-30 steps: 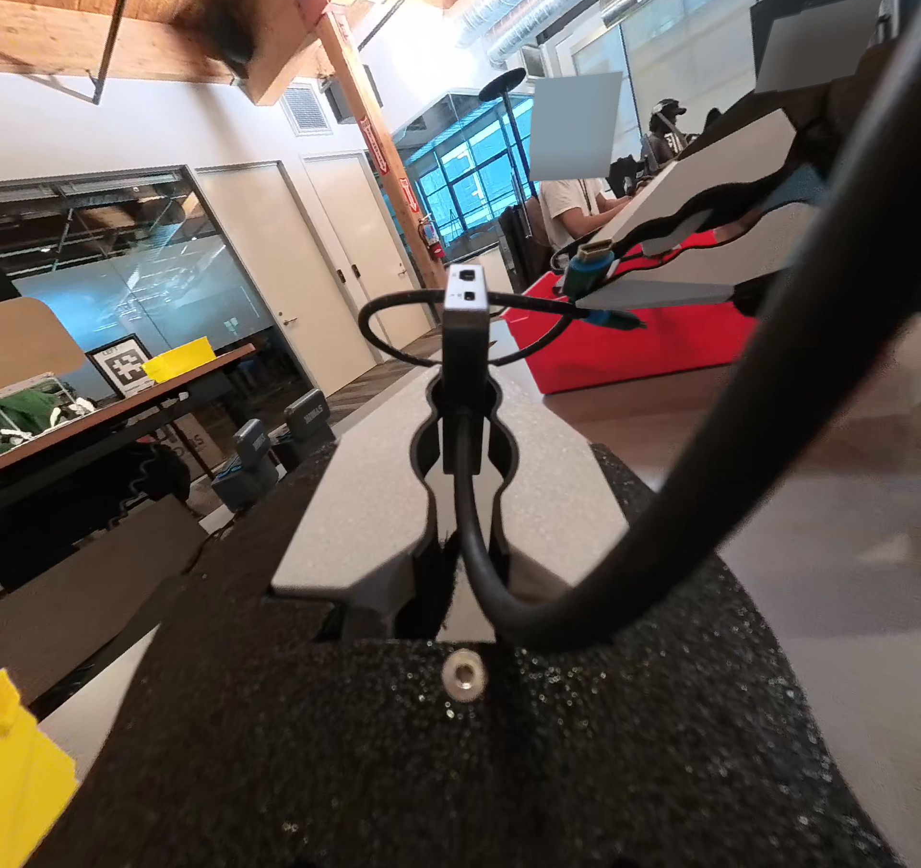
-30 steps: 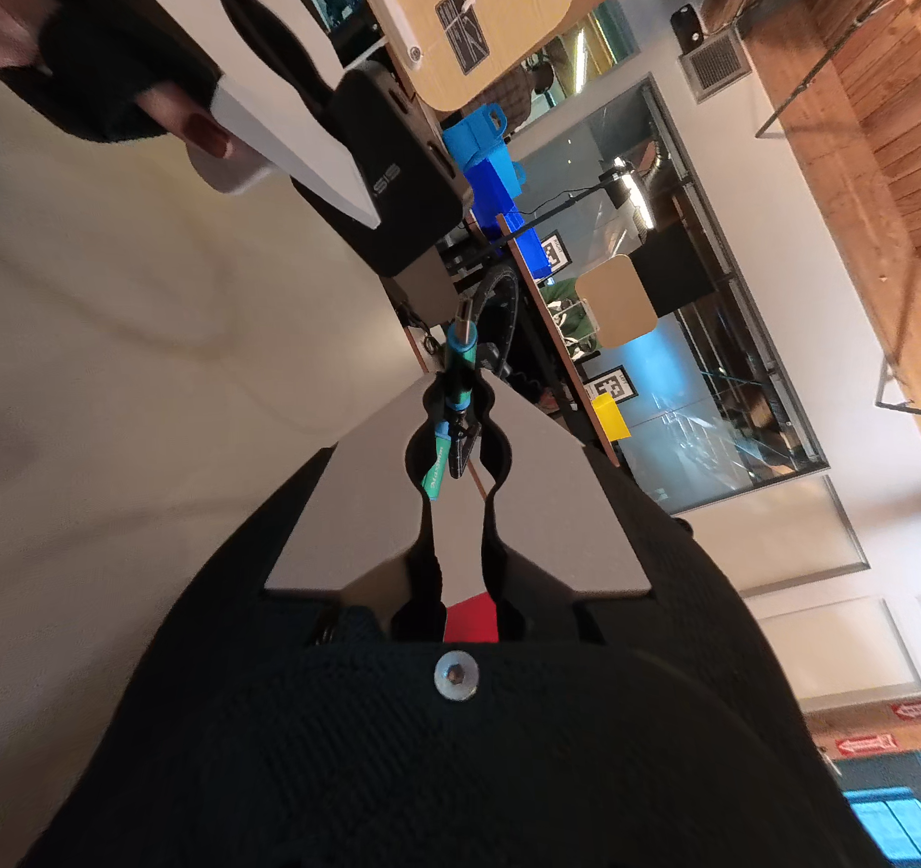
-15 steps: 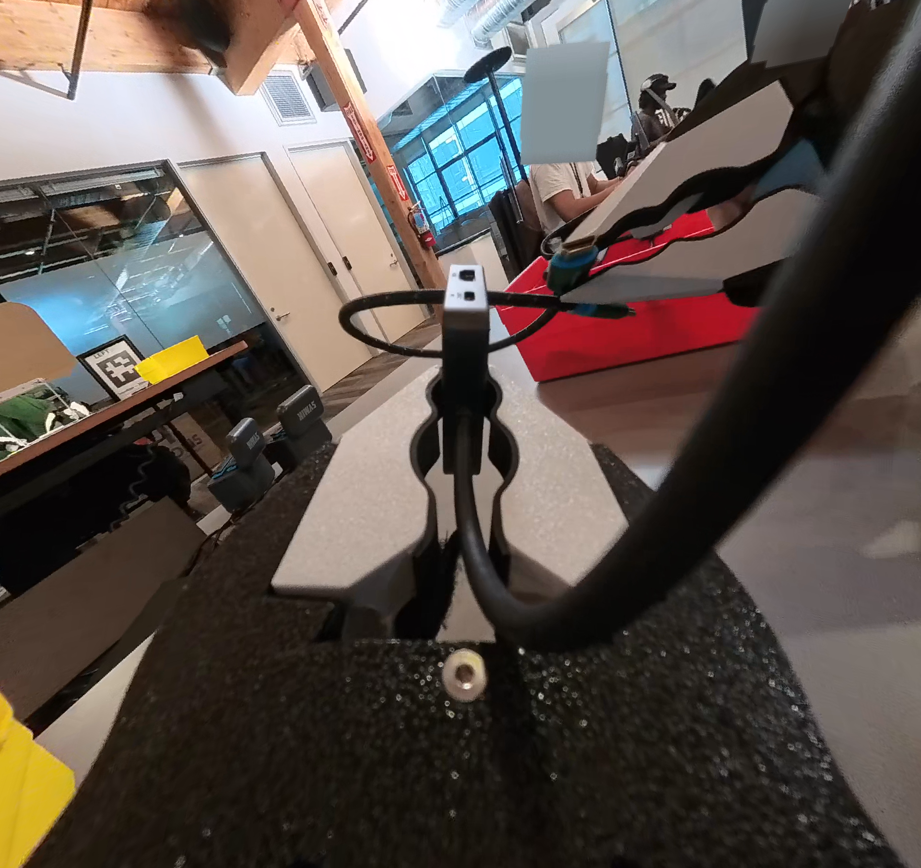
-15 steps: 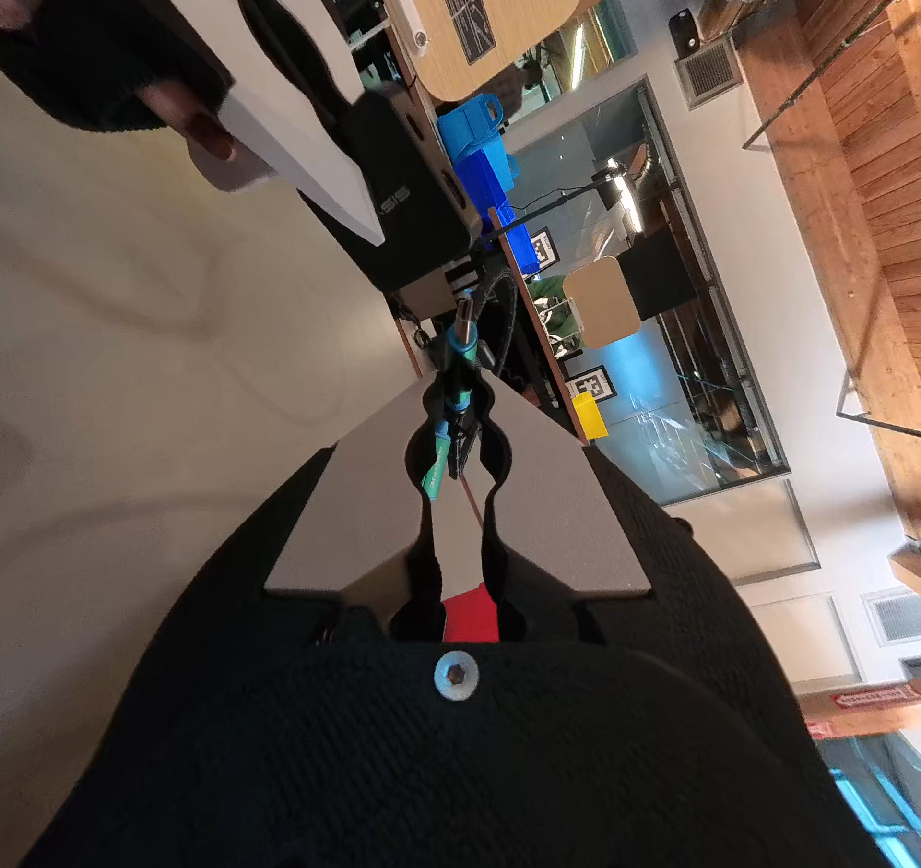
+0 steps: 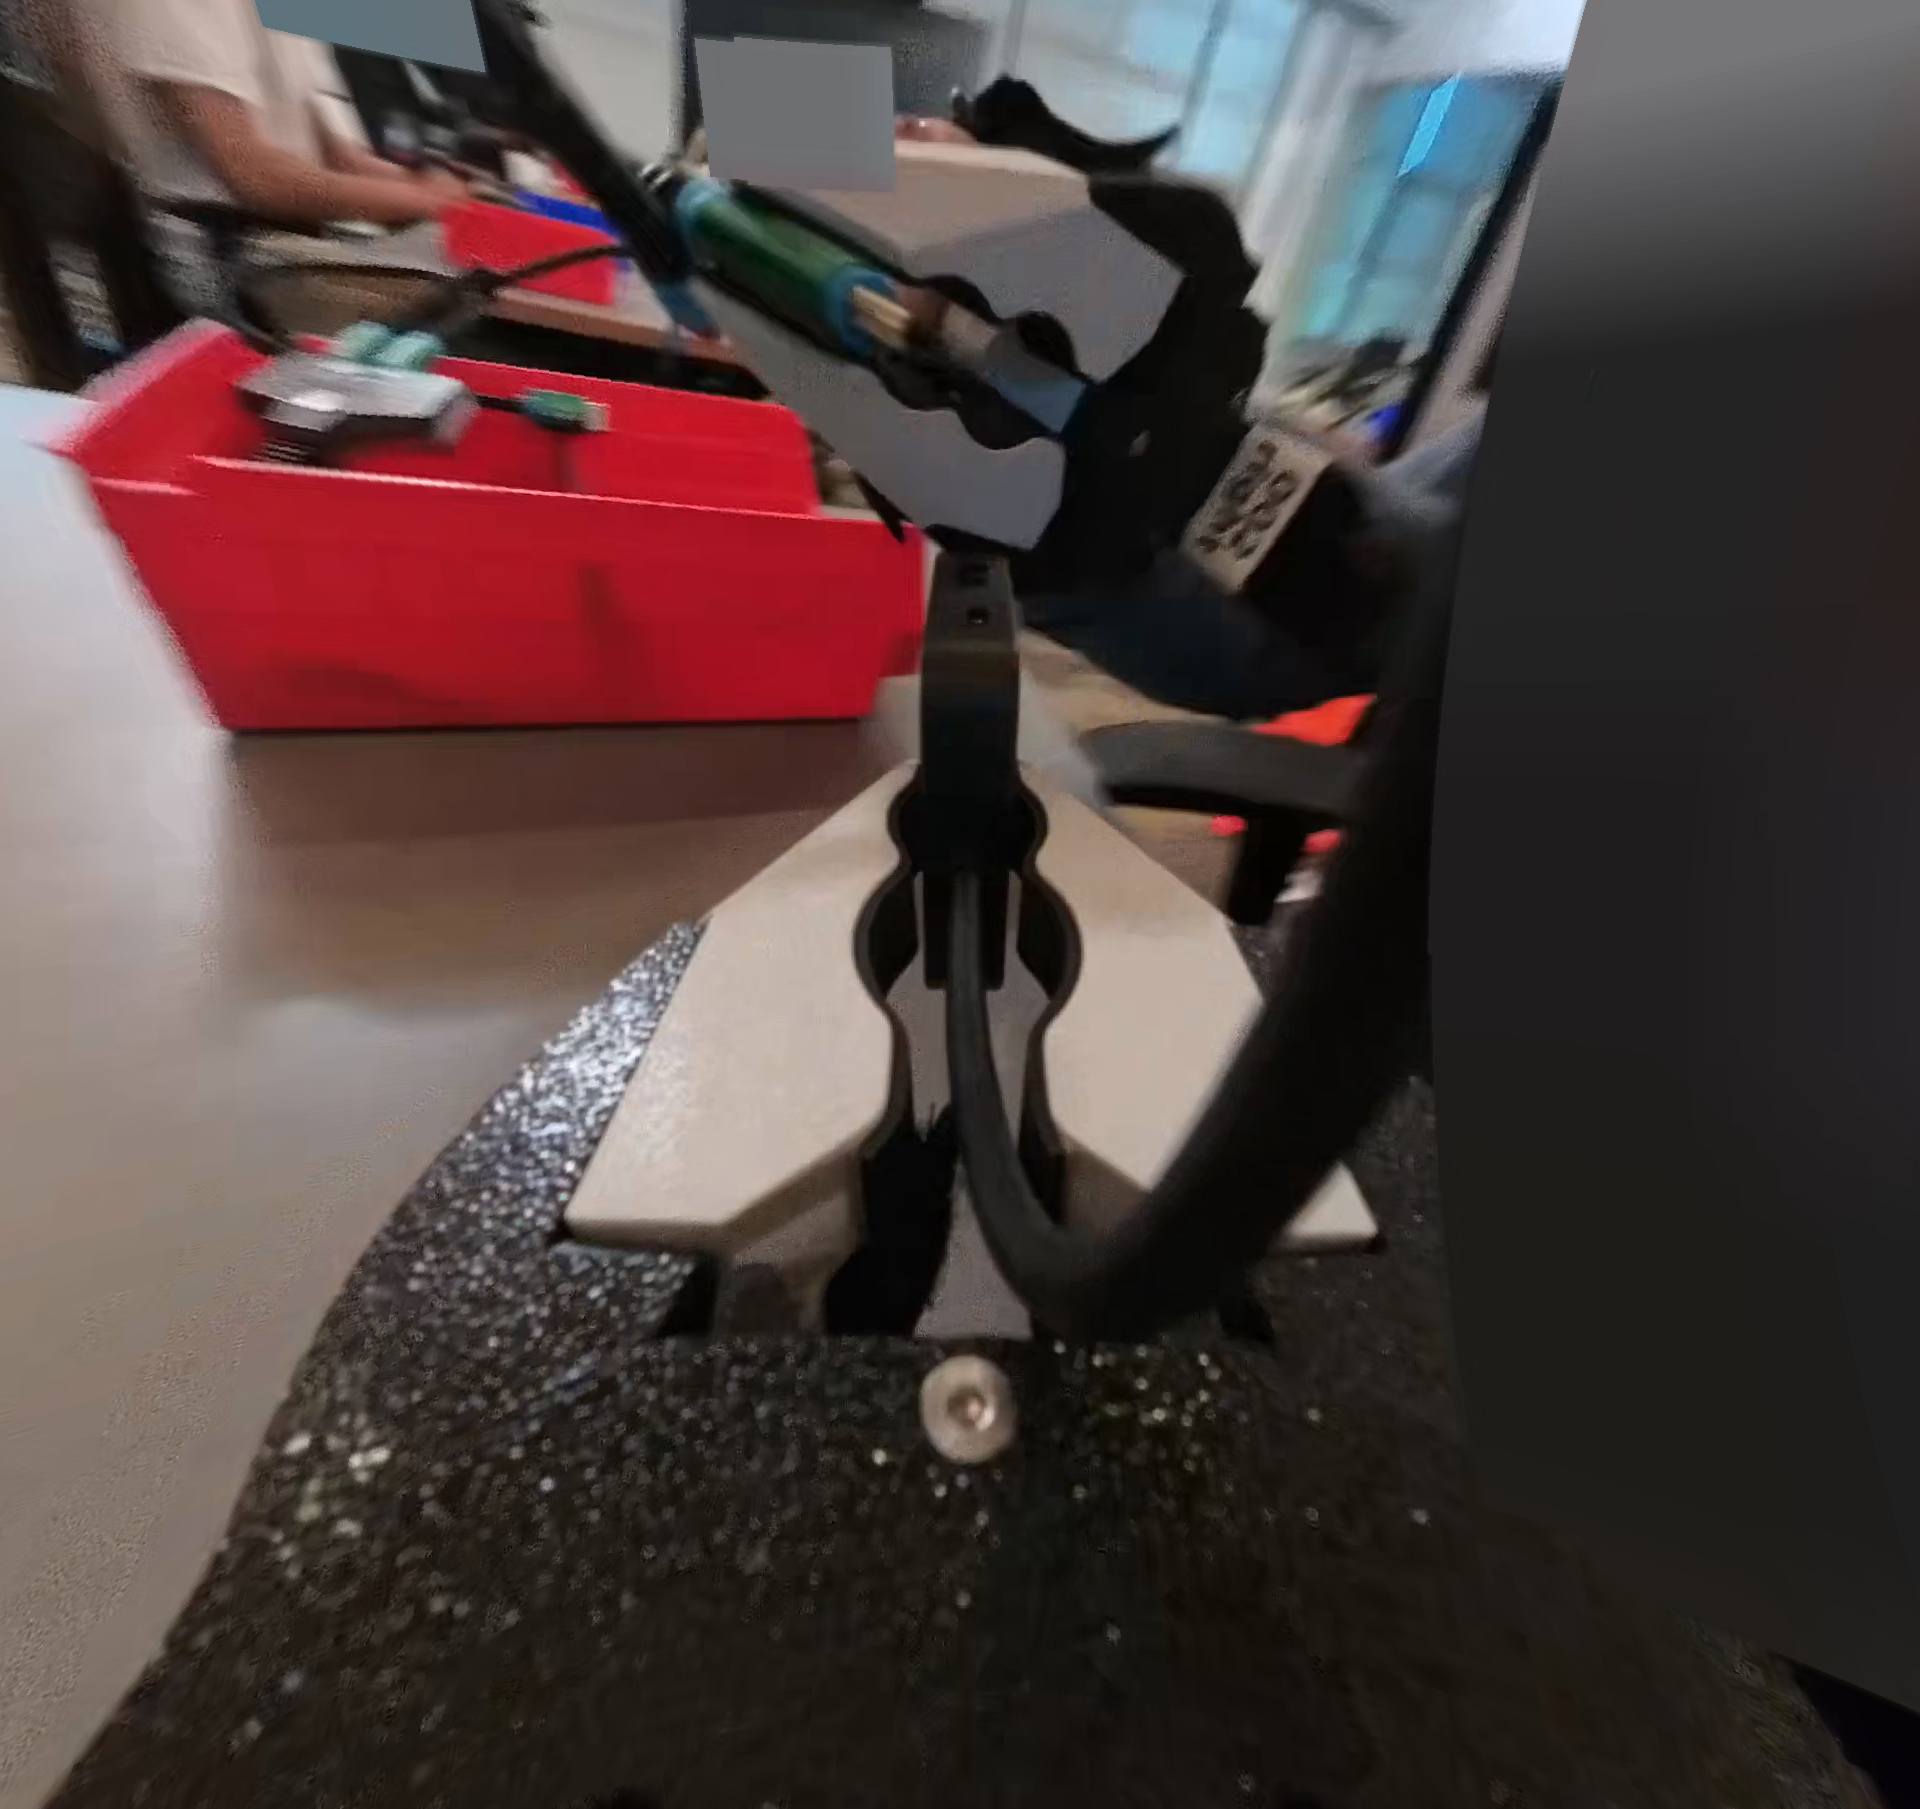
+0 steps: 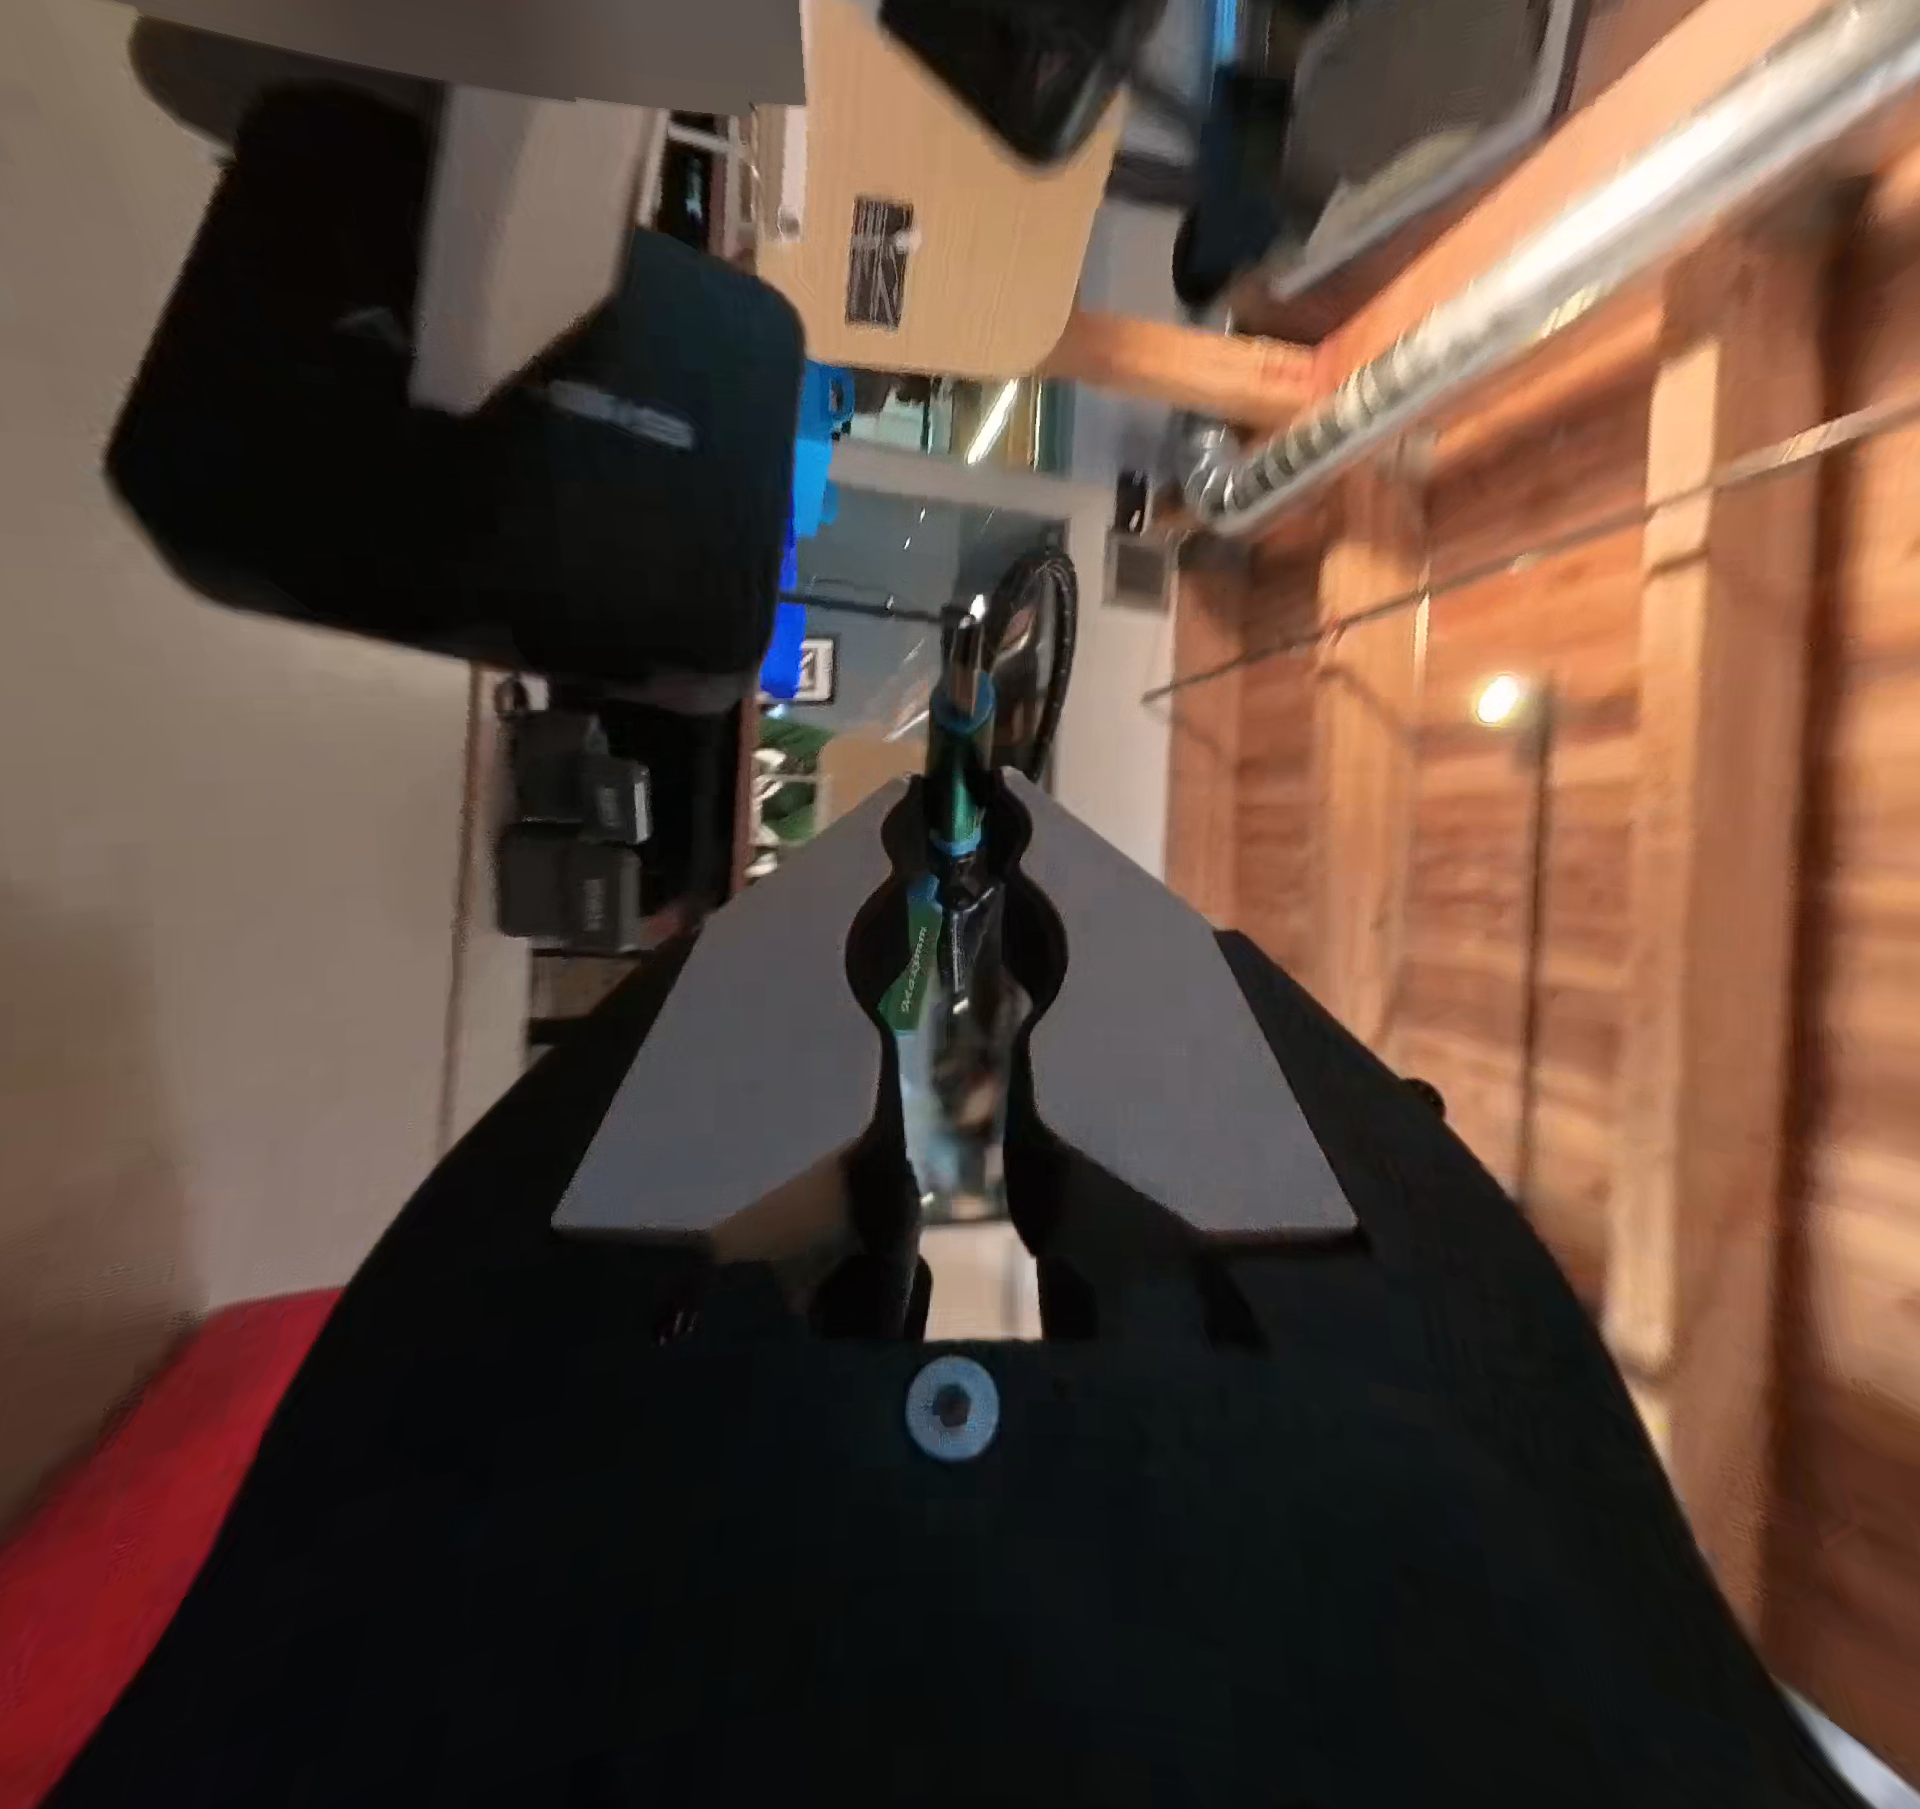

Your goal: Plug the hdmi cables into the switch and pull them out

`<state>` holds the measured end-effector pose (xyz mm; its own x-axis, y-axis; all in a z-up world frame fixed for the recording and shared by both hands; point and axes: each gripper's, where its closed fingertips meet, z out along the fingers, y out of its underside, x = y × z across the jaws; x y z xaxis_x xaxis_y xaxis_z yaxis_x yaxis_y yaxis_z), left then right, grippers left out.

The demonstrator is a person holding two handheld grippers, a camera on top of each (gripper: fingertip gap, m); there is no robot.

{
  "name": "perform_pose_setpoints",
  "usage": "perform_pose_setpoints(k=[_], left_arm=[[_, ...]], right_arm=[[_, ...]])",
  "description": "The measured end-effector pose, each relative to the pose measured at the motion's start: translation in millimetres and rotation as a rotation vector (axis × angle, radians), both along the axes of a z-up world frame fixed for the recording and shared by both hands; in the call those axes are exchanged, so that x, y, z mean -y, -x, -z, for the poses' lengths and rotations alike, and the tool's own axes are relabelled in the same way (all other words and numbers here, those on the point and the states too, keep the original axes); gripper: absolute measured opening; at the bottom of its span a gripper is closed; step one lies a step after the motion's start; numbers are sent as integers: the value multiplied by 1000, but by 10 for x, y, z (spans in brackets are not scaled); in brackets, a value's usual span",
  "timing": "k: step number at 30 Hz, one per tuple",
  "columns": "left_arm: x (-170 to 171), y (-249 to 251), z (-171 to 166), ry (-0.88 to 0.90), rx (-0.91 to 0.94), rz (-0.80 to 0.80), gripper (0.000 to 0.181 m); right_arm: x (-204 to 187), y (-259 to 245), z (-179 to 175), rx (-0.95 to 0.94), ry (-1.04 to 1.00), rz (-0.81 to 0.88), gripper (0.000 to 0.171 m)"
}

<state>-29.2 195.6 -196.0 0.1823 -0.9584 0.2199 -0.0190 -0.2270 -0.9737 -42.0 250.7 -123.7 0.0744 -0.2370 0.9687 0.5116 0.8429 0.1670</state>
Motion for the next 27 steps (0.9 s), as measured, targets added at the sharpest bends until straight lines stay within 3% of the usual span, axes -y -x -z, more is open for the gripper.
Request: perform_pose_setpoints(k=[4, 8, 27], left_arm=[[159, 3, -63, 169, 150, 189, 11], [208, -15, -69, 209, 197, 251, 11], [222, -109, -97, 244, 256, 261, 10]], right_arm=[[274, 0, 5, 195, -341, -49, 9], [344, -4, 20, 308, -531, -43, 9], [449, 37, 82, 448, -806, -79, 9]])
